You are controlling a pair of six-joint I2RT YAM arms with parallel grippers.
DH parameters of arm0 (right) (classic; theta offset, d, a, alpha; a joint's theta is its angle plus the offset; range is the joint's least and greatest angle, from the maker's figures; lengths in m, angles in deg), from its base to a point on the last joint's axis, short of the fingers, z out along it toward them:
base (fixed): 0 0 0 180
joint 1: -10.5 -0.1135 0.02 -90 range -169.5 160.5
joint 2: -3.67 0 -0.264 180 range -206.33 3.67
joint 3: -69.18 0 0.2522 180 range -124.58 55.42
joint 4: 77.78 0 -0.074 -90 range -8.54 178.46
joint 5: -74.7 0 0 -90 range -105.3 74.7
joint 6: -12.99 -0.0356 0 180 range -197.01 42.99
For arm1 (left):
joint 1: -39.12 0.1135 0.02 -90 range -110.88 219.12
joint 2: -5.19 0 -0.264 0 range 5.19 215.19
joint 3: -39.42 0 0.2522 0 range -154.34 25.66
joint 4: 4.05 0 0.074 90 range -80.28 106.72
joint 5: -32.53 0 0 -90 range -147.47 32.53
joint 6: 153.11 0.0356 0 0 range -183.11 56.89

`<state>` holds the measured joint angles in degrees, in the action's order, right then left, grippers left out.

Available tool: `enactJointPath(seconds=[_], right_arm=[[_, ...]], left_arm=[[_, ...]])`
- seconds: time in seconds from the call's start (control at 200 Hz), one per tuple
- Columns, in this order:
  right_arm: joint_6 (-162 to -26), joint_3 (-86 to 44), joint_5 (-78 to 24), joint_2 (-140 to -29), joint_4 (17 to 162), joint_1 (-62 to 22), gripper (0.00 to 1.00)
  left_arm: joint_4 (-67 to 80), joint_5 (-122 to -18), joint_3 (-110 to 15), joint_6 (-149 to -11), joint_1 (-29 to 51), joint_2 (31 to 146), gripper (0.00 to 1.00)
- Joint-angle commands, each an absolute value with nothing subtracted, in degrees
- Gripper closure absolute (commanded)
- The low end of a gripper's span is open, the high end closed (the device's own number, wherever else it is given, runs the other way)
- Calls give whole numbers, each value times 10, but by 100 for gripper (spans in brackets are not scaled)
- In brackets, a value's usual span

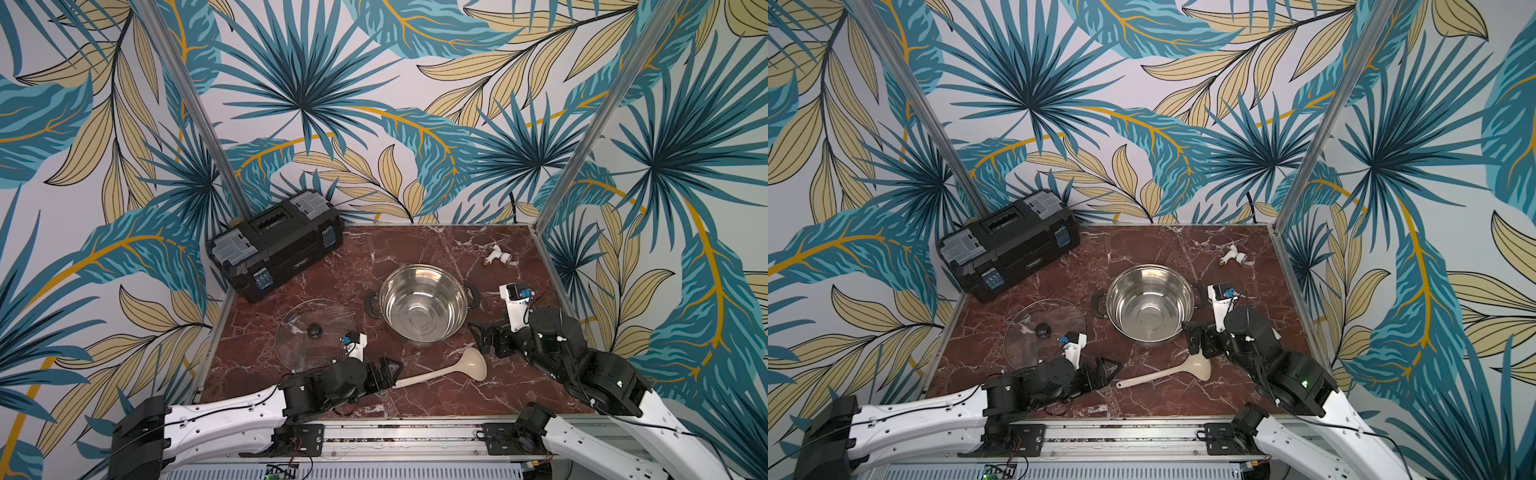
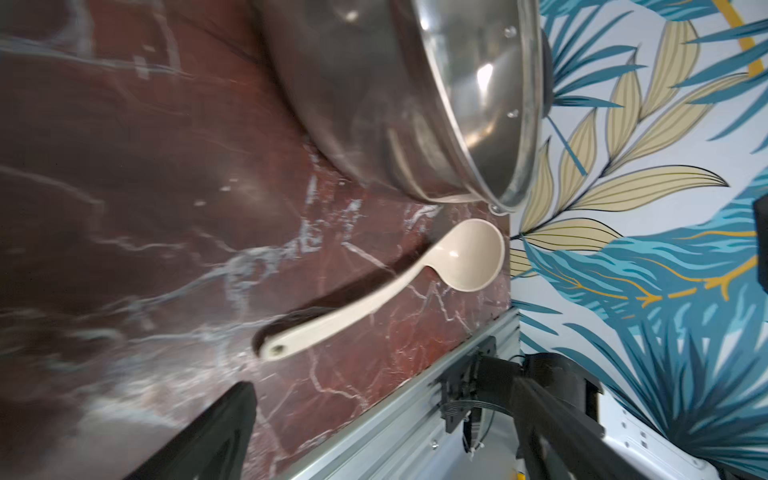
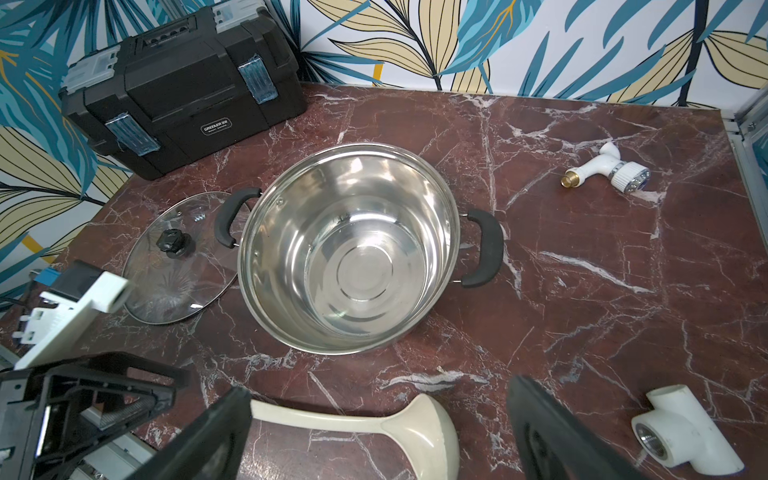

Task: Stir the soup with a spoon
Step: Place the spoon at the center of the board, then reset both arms

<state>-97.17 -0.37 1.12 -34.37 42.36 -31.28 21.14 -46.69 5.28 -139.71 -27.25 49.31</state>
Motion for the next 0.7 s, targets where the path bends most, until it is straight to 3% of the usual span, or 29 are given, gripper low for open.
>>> enactJointPath(seconds=[0.0, 0.105, 0.23, 0.326, 0.456, 0.516, 0.696], right_arm=[[-975, 10, 12, -344, 445, -314, 0], [-992, 27, 87, -341, 480, -314, 0], [-967, 65, 143, -336, 583, -313, 0], [-931, 66, 139, -356, 622, -314, 0], [-841, 91, 200, -386, 749, -312, 1], [-782, 109, 243, -413, 835, -291, 1], [-759, 151, 183, -523, 950, -104, 0]], left_arm=[[413, -380, 49, -1345, -262, 397, 0], [488, -285, -28, -1216, -252, 338, 0], [491, -134, -140, -1036, -249, 353, 0], [406, -66, -194, -875, -248, 360, 0], [182, -77, -200, -605, -218, 376, 0], [125, -61, -189, -567, -156, 406, 0], [96, -286, -103, -694, 166, 479, 0]])
